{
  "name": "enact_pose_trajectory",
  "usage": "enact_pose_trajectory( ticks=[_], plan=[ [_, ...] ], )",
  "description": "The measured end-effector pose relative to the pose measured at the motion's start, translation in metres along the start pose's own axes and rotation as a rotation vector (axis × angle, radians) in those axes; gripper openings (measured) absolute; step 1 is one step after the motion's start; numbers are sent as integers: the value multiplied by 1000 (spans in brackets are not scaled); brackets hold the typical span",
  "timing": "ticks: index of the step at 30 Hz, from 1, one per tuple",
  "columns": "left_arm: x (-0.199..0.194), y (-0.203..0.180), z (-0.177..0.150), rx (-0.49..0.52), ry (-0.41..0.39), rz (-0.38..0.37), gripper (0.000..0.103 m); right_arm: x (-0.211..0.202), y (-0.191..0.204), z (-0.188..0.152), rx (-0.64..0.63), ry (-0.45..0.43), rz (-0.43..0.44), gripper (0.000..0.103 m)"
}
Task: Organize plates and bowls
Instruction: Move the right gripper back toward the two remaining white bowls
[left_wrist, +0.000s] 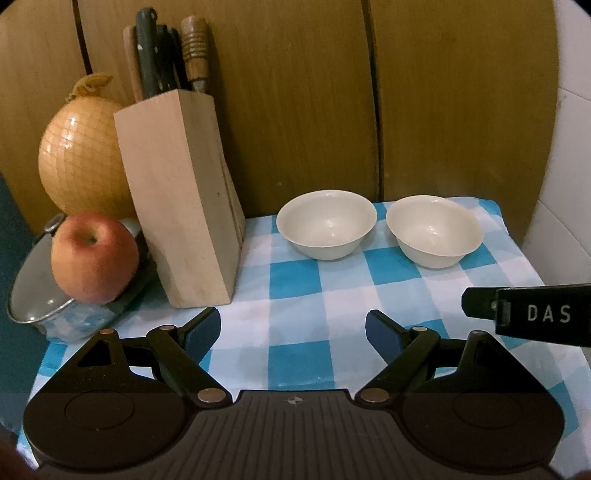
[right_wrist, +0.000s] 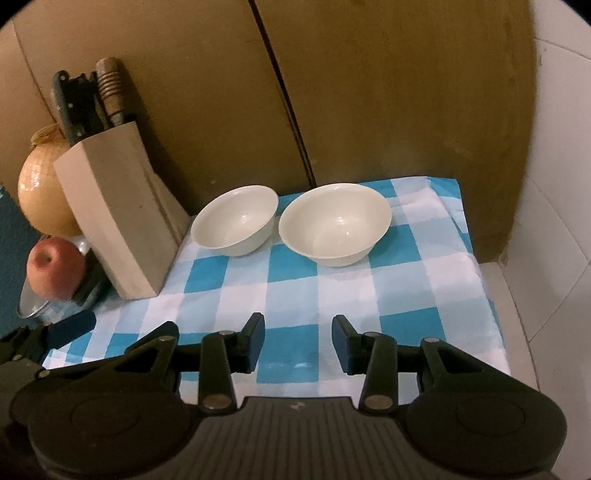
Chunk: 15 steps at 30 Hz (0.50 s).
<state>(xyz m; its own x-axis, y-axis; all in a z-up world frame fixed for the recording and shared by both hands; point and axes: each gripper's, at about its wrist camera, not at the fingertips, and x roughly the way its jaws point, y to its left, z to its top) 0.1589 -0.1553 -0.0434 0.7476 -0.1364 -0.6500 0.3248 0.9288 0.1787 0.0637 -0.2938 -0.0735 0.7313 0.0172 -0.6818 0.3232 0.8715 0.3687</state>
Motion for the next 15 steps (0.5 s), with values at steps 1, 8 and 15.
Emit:
enact_pose_trajectory(
  ticks=[1,8,15],
  plan=[
    [3,0,1,-4,8,-2,90,2,-1,1,3,-1,-4,34],
    [22,-2,8,-6,29,6,90,17,-8,12,37,-8,-33,34],
    [36,-5,12,-2,45,3,90,32,-13,23,49,-13,-65,34]
  ],
)
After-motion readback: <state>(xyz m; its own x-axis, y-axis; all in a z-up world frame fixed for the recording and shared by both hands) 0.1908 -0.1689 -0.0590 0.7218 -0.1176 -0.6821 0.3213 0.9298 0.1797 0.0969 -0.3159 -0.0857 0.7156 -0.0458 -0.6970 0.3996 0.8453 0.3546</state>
